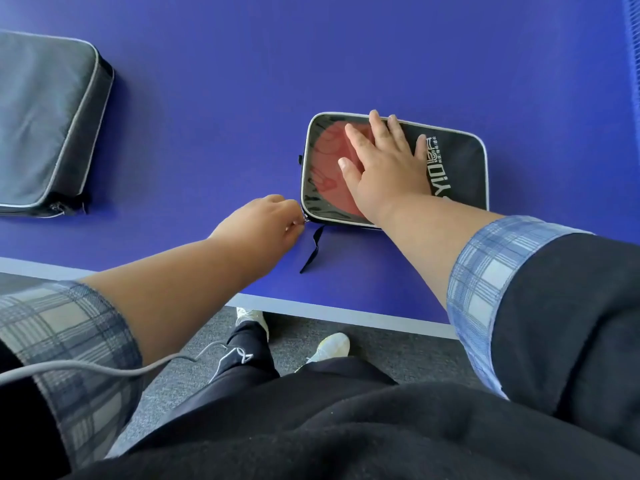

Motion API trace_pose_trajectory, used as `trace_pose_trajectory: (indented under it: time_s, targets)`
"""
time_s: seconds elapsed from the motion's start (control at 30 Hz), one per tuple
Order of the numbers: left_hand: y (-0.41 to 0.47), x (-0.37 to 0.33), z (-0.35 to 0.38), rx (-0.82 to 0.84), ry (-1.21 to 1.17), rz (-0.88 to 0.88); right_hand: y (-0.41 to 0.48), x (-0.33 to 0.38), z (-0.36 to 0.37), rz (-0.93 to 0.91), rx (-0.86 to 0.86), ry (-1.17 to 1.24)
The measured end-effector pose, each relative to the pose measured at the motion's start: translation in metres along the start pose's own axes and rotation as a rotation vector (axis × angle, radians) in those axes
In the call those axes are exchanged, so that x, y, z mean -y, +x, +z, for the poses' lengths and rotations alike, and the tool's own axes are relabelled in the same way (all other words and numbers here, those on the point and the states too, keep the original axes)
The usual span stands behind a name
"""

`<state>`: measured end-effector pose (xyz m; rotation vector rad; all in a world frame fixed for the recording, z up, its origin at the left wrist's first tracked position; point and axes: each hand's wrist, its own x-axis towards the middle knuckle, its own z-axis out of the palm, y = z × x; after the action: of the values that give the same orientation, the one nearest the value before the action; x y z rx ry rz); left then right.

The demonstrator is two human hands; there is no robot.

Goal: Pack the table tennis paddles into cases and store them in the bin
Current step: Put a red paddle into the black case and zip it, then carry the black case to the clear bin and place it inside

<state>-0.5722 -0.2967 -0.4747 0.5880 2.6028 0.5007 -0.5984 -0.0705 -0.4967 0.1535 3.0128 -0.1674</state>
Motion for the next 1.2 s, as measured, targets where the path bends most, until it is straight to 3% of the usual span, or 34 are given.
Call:
trace_pose_trajectory:
  time_s: [0.37,0.5,0.63,0.73,0.8,0.87,0.97,1.07,1.2]
  targets:
    - [0.001,-0.029,0.019,-0.013,-0.036,-0.109,0.006,0.001,0.003,0.03,-0.03,0.022]
    - [0.003,-0.03,0.012,0.051,0.012,-0.1,0.005,0.002,-0.002,0.035,0.028,0.024]
    - [0.004,-0.023,-0.011,0.173,0.042,-0.06,0.004,-0.003,-0.024,0.066,0.134,0.28]
    - [0.008,-0.014,-0.031,0.145,0.007,-0.176,-0.015,-0.021,-0.042,0.275,-0.032,0.621]
    - [0.016,-0.01,-0.04,0.093,-0.039,-0.24,-0.037,-0.039,-0.047,0.457,-0.227,0.622]
    - [0.028,-0.011,-0.044,0.072,-0.151,-0.303,-0.06,-0.059,-0.047,0.67,-0.283,0.602]
    - [0.041,-0.021,-0.045,0.187,-0.383,-0.399,-0.088,-0.075,-0.039,0.919,-0.115,0.762]
    - [0.047,-0.029,-0.039,0.304,-0.431,-0.413,-0.095,-0.076,-0.035,0.936,-0.015,0.914]
    - [0.047,-0.029,-0.037,0.279,-0.501,-0.457,-0.086,-0.077,-0.037,0.986,0.013,1.134]
